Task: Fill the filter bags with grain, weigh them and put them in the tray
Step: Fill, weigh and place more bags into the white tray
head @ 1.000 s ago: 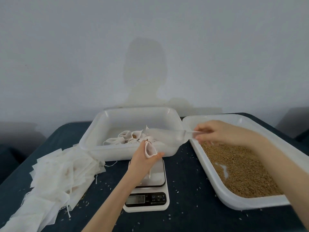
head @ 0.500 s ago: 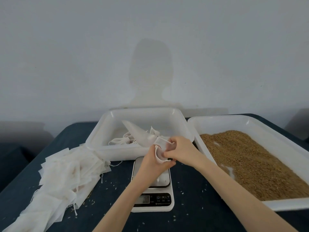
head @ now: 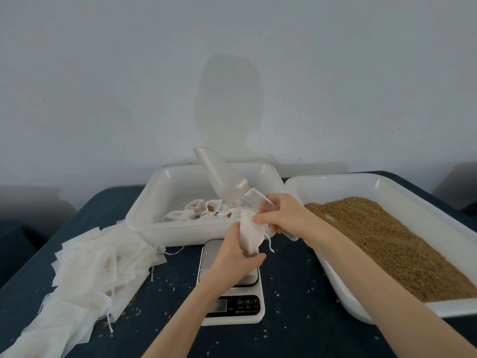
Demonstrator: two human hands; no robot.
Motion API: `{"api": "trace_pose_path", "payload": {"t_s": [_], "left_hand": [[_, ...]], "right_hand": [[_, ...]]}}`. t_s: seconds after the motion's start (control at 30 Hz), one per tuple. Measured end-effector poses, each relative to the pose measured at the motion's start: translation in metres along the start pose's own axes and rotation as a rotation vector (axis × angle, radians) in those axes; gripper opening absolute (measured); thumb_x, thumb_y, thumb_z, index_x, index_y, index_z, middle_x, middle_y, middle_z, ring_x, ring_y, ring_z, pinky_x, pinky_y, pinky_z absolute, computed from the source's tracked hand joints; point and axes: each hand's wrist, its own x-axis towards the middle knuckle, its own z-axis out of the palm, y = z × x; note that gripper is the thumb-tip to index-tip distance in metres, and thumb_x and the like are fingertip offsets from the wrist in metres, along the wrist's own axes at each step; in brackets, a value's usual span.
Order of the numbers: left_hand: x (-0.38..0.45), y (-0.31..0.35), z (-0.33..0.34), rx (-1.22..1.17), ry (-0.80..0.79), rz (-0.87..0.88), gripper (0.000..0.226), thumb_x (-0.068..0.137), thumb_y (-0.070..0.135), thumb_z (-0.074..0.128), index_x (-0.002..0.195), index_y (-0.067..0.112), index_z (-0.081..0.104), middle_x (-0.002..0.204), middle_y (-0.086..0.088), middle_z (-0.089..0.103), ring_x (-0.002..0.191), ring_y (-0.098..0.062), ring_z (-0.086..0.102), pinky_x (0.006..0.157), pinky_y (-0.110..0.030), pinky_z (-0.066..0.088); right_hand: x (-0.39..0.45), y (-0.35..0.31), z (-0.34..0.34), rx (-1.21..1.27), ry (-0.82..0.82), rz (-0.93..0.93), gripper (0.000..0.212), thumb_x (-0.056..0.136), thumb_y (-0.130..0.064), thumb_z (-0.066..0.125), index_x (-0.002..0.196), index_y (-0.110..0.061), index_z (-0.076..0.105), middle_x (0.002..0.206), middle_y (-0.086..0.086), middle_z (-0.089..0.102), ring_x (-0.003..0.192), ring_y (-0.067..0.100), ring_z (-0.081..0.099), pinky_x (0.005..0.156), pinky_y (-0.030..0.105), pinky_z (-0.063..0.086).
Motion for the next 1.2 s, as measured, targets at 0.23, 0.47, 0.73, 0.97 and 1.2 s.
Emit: {"api": "trace_pose_path", "payload": {"t_s": [0.23,0.47,0.73,0.97,1.2], "left_hand": [[-0.004,0.009,0.004,-0.128,-0.063,0.032,0.025,0.082,0.009,0.052,0.102,0.024,0.055,0.079,0.002,0.063,0.061,-0.006,0.053,0.052,-0.023,0.044],[-0.005,0.009,0.002,-0.059,-0.08,0.05,0.025,0.076,0.02,0.06,0.1,0.024,0.055,0.069,0.02,0.056,0.06,0.0,0.049,0.057,-0.016,0.044],[0.0,-0.009,-0.01,0.011,-0.052,0.0,0.036,0.082,0.014,0.068,0.104,0.04,0.054,0.083,0.019,0.062,0.071,0.002,0.058,0.062,-0.018,0.052],[0.012,0.004,0.008,0.065,-0.073,0.042,0.041,0.085,0.014,0.067,0.103,0.045,0.05,0.092,0.015,0.064,0.077,-0.001,0.062,0.065,-0.018,0.054],[0.036,0.02,0.04,0.068,-0.17,0.078,0.038,0.086,0.015,0.066,0.117,0.031,0.052,0.097,0.003,0.065,0.074,-0.009,0.065,0.07,-0.03,0.056]], "right_hand": [[-0.004,0.008,-0.009,-0.309,0.262,-0.055,0.015,0.075,-0.018,0.07,0.076,-0.023,0.056,0.077,-0.004,0.062,0.06,0.01,0.06,0.059,0.027,0.049],[-0.008,0.026,-0.019,-0.379,0.253,-0.061,0.025,0.077,-0.044,0.074,0.084,-0.027,0.056,0.085,-0.013,0.06,0.065,0.002,0.058,0.057,0.019,0.042],[-0.028,0.09,-0.12,-0.661,0.457,0.18,0.03,0.088,-0.052,0.054,0.092,-0.022,0.055,0.072,-0.008,0.059,0.052,0.007,0.053,0.045,0.017,0.04],[-0.039,0.157,-0.172,-0.875,0.36,0.665,0.043,0.101,-0.046,0.038,0.109,-0.009,0.058,0.078,-0.002,0.054,0.069,0.012,0.054,0.063,0.028,0.046],[-0.034,0.161,-0.177,-0.937,0.402,0.72,0.044,0.097,-0.041,0.044,0.125,-0.008,0.055,0.12,0.01,0.06,0.107,0.026,0.058,0.08,0.03,0.041]]}}
